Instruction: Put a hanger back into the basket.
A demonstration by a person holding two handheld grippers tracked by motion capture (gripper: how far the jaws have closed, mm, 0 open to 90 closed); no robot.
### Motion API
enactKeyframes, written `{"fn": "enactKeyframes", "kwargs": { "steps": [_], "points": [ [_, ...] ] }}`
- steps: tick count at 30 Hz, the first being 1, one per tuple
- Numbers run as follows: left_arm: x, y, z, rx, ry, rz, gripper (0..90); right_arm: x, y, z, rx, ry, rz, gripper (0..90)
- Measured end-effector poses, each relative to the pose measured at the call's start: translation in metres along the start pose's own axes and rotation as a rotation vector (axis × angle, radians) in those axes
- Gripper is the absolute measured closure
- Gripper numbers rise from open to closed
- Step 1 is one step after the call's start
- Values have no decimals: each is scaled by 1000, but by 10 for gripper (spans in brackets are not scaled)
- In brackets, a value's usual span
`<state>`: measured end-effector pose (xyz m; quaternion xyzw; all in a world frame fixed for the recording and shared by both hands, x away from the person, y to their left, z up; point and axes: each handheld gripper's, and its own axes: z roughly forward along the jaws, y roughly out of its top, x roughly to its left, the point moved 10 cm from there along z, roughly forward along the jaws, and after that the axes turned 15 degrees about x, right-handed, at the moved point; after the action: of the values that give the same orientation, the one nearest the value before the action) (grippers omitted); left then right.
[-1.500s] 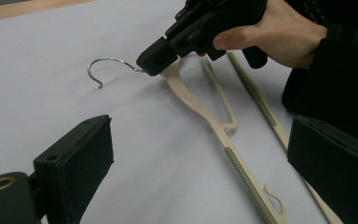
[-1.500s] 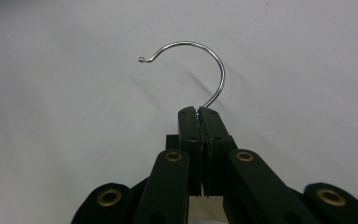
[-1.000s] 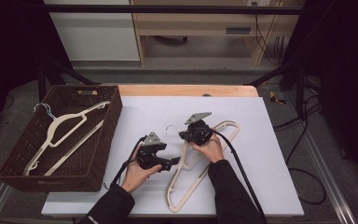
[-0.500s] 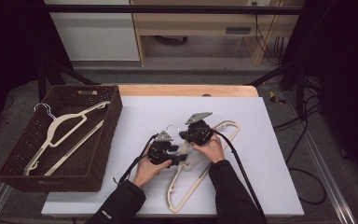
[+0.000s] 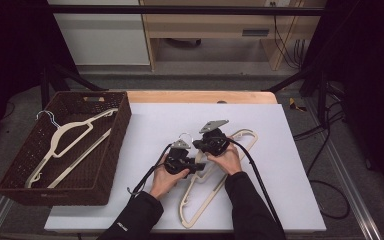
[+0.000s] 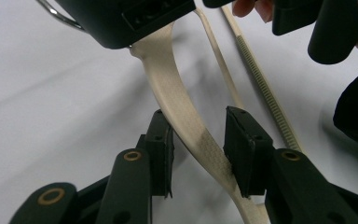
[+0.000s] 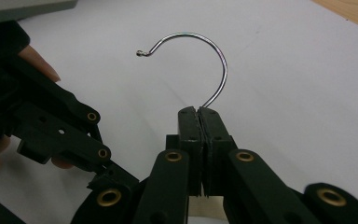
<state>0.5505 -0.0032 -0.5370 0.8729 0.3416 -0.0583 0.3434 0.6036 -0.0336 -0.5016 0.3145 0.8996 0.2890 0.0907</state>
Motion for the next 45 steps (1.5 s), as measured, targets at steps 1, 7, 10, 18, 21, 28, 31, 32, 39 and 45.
{"fn": "enactKeyframes", "kwargs": {
  "steps": [1, 7, 10, 18, 21, 28, 31, 32, 39, 45],
  "points": [
    [0, 0, 0, 1, 0, -4, 644, 0, 0, -1, 0, -2, -2, 891],
    [-4, 2, -4, -11, -15, -34, 667, 0, 1, -6, -12, -9, 2, 885],
    [-7, 3, -6, -16, -17, -35, 681, 1, 2, -12, -20, -17, 3, 883],
    [-21, 10, -14, -47, -30, -47, 727, 2, 2, -32, -42, -34, -5, 874],
    [-24, 12, -16, -52, -33, -54, 745, 2, 0, -42, -56, -36, 13, 837],
    [-34, 17, -22, -76, -49, -73, 780, -2, -7, -70, -152, -22, 46, 750],
    [-39, 18, -25, -87, -58, -80, 796, -2, -11, -88, -220, -5, 75, 682],
    [-41, 19, -26, -92, -61, -76, 801, -2, -13, -95, -238, -1, 78, 662],
    [-51, 21, -35, -111, -62, -57, 834, -5, -34, -137, -354, -47, 124, 417],
    [-57, 21, -43, -119, -56, -32, 859, -13, -55, -156, -396, -101, 171, 244]
  ]
}}
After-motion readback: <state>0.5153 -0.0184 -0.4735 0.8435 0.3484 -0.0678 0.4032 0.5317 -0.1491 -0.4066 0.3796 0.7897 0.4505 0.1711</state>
